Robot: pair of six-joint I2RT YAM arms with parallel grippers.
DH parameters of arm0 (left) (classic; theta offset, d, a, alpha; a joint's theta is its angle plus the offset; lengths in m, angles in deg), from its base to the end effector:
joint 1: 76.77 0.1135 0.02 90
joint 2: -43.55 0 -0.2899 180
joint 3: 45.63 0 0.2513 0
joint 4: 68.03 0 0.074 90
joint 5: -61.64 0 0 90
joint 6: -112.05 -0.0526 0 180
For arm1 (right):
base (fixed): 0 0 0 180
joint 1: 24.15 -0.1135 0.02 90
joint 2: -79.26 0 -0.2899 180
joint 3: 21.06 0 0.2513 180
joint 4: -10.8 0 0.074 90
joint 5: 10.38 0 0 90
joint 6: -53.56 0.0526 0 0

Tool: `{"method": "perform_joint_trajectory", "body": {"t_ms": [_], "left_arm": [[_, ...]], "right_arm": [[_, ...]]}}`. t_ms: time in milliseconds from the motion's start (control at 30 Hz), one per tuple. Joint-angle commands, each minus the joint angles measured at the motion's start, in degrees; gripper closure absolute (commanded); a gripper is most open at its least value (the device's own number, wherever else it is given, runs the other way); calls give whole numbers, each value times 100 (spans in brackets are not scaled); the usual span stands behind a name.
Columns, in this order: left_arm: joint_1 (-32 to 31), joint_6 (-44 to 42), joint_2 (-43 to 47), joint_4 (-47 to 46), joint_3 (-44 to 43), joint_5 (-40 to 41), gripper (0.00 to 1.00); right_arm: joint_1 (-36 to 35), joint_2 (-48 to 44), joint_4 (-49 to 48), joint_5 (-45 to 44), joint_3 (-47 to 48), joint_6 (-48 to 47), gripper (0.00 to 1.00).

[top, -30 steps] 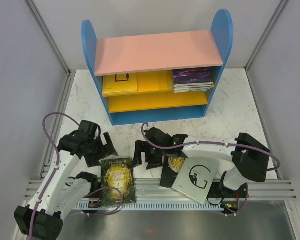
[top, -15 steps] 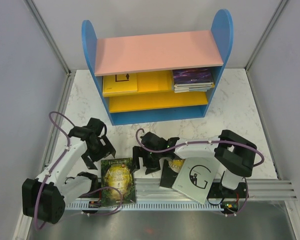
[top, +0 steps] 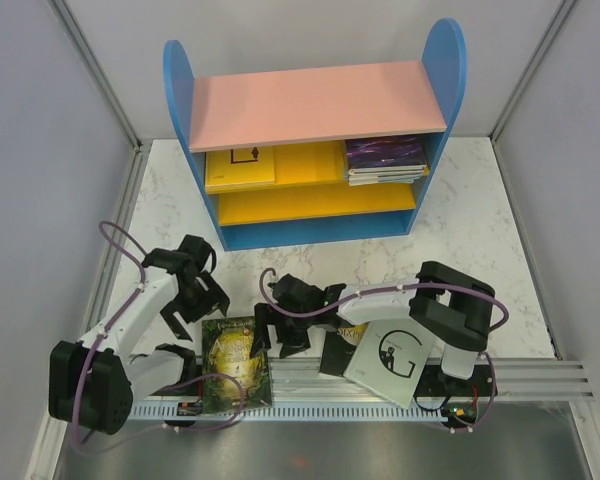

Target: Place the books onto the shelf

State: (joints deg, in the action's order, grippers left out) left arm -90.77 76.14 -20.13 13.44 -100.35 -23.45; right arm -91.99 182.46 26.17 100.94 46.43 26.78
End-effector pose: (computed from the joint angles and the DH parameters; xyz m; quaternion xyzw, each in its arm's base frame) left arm 0.1357 -0.0292 0.2078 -0.3423 0.9386 0.0376 0.0209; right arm 0.1209 0.3476 0.1534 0.0989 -0.9234 -0.3702 0.0231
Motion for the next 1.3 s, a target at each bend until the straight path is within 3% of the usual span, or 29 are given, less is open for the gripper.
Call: {"method": "perform_joint_trajectory", "body": {"t_ms": [0, 167, 367, 533, 633, 700, 733, 767, 867, 933, 1033, 1100, 1167, 1267], "left_arm": [[-15, 76, 268, 46, -111, 107, 0], [-15, -64, 584, -51, -23, -112, 0], [-15, -240, 927, -130, 100, -358, 0], [-15, -363, 1024, -226, 118, -464, 0], [-15, -451, 1059, -349, 170, -692, 0], [-15, -504, 1068, -437, 267, -868, 0], [-15, -513, 1077, -516, 319, -982, 0], [-15, -530, 1086, -552, 337, -1035, 0], [-15, -662, 1208, -622, 268, -1123, 0], [-15, -741, 1261, -614, -3, -1036, 0], [-15, -952, 1306, -578, -591, -992, 0], [-15, -1066, 1288, -561, -909, -1027, 0], [-15, -1163, 1288, -622, -1322, -1193, 0], [-15, -1251, 1375, -850, -1631, -1781, 0]], "right_arm": [[-291, 394, -547, -199, -207, 233, 5], [-546, 640, -1710, -207, -690, 1128, 5], [-731, 1246, -4186, -479, -1341, 2246, 6], [-898, 1702, -5322, -726, -1587, 2914, 9], [-942, 1835, -5885, -849, -1667, 3134, 20], [-942, 1818, -6097, -901, -1737, 3170, 46], [-942, 1714, -6115, -954, -1763, 3170, 68], [-934, 1643, -6107, -989, -1790, 3161, 77], [-899, 1169, -5697, -1104, -1956, 3039, 100], [-785, 563, -5318, -1270, -2132, 2872, 100], [-547, -543, -3931, -1446, -2168, 2354, 100], [-381, -1454, -2464, -1771, -1924, 1853, 100], [-205, -2237, -1149, -2095, -1616, 1476, 100], [189, -3082, -169, -2421, -1378, 1403, 100]]}}
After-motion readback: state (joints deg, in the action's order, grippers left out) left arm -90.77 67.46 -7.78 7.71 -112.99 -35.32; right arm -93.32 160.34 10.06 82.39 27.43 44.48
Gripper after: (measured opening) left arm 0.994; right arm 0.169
